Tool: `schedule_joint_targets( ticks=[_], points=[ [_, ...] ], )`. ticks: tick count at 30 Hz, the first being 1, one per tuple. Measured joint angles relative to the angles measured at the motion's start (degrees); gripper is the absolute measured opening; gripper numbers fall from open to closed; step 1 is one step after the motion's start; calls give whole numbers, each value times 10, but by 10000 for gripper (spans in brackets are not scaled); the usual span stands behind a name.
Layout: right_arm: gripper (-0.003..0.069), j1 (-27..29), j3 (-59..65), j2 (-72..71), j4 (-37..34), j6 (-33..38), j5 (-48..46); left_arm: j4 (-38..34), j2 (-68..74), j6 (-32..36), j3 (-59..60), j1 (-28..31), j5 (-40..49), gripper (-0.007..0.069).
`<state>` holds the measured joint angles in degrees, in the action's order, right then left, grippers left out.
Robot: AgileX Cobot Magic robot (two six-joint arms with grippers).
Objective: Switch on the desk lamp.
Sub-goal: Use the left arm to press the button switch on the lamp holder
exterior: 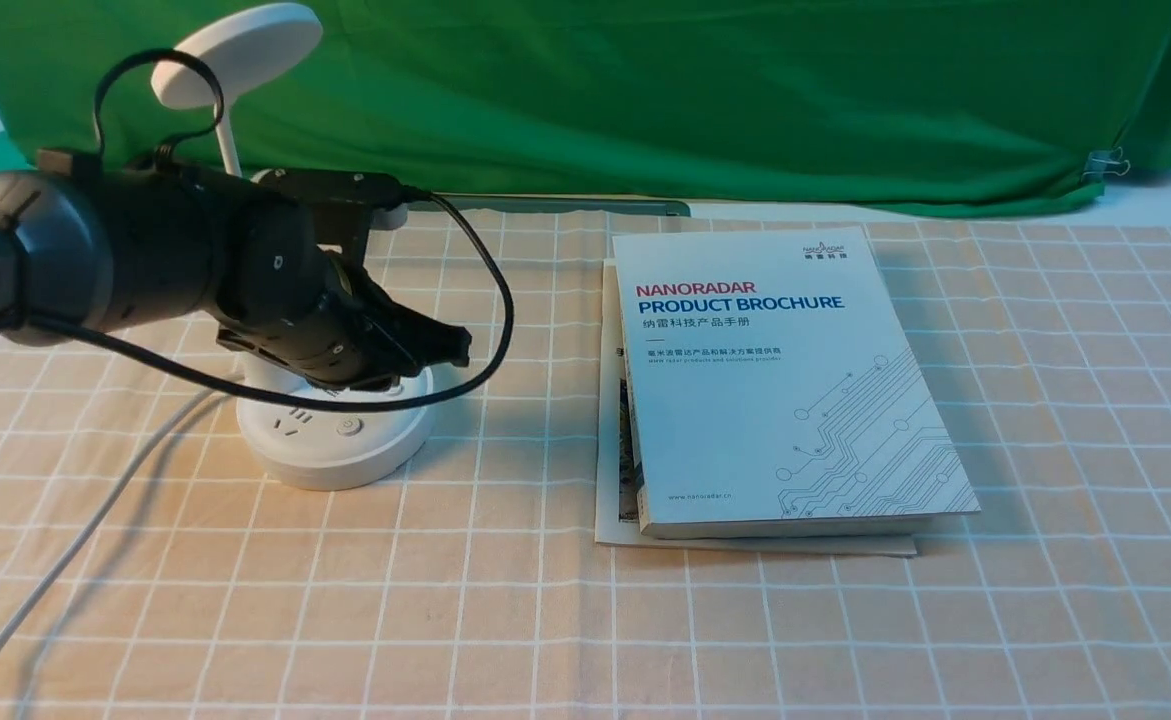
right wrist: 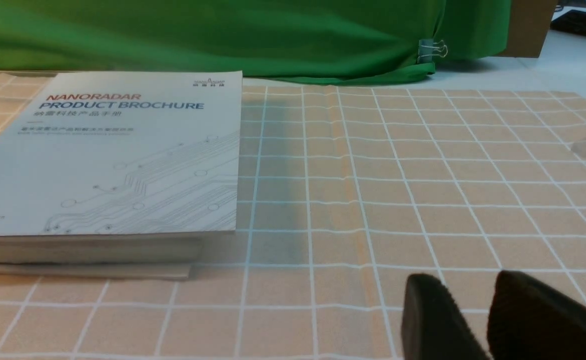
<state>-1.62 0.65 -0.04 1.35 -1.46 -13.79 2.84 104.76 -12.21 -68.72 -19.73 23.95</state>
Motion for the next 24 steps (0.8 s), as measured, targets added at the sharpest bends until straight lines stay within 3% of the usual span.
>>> schedule_joint_targets(
  ticks=[7,24],
  points=[
    [241,0,0,0,0,0,0,15,24,0,-1,5,-46,1],
    [241,0,0,0,0,0,0,12,59,0,-12,6,-33,1]
  ],
)
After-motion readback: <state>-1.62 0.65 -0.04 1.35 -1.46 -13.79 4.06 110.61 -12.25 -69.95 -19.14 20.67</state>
